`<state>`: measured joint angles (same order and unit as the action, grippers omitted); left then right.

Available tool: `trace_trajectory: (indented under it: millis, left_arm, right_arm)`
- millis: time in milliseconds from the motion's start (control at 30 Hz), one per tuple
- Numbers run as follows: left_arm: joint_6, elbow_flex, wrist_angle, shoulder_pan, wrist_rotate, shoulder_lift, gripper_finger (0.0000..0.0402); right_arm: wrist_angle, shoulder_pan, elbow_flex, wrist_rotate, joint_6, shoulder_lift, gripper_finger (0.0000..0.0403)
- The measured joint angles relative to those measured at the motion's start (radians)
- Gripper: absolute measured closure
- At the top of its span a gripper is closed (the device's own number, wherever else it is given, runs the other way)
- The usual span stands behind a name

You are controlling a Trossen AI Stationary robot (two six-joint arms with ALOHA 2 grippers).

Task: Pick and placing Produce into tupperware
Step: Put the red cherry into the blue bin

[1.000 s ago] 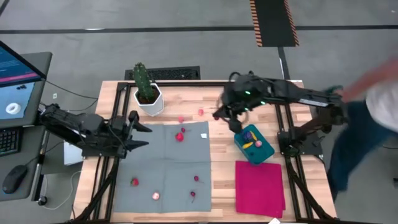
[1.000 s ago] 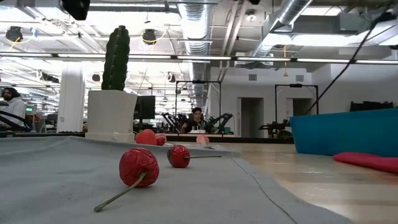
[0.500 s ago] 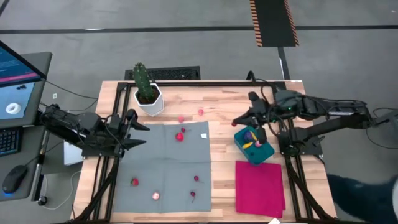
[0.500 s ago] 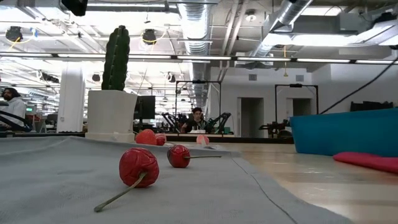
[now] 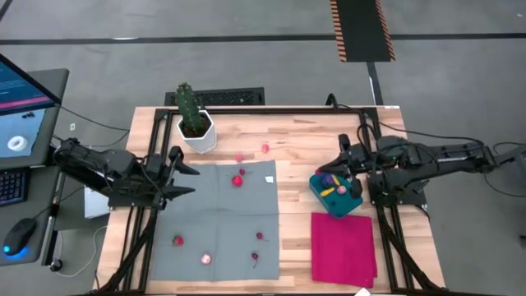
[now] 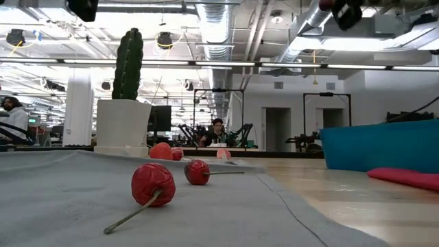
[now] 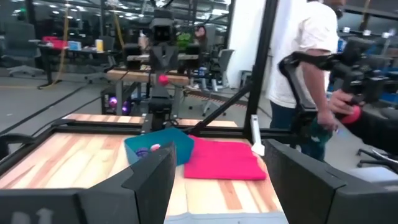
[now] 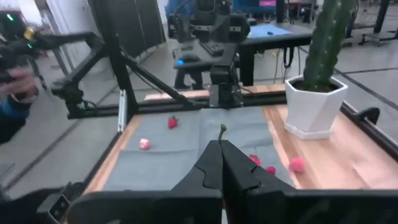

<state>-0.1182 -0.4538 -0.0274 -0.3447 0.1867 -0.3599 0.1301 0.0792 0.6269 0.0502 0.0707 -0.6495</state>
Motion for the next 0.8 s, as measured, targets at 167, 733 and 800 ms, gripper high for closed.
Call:
trace_trajectory:
  millis: [167, 733, 800]
  left_arm:
    - [0.016, 0.000, 0.010, 0.000, -0.088, 0.000, 0.0165]
    - [0.022, 0.000, -0.171, 0.099, -0.118, 0.180, 0.0165]
    - [0.024, 0.000, -0.173, 0.115, -0.130, 0.203, 0.0165]
  right_arm:
    - [-0.046, 0.013, -0.131, 0.004, 0.037, 0.101, 0.0391]
    - [-0.056, 0.203, -0.430, -0.152, 0.126, 0.483, 0.0392]
    - [-0.056, 0.231, -0.459, -0.193, 0.133, 0.510, 0.0390]
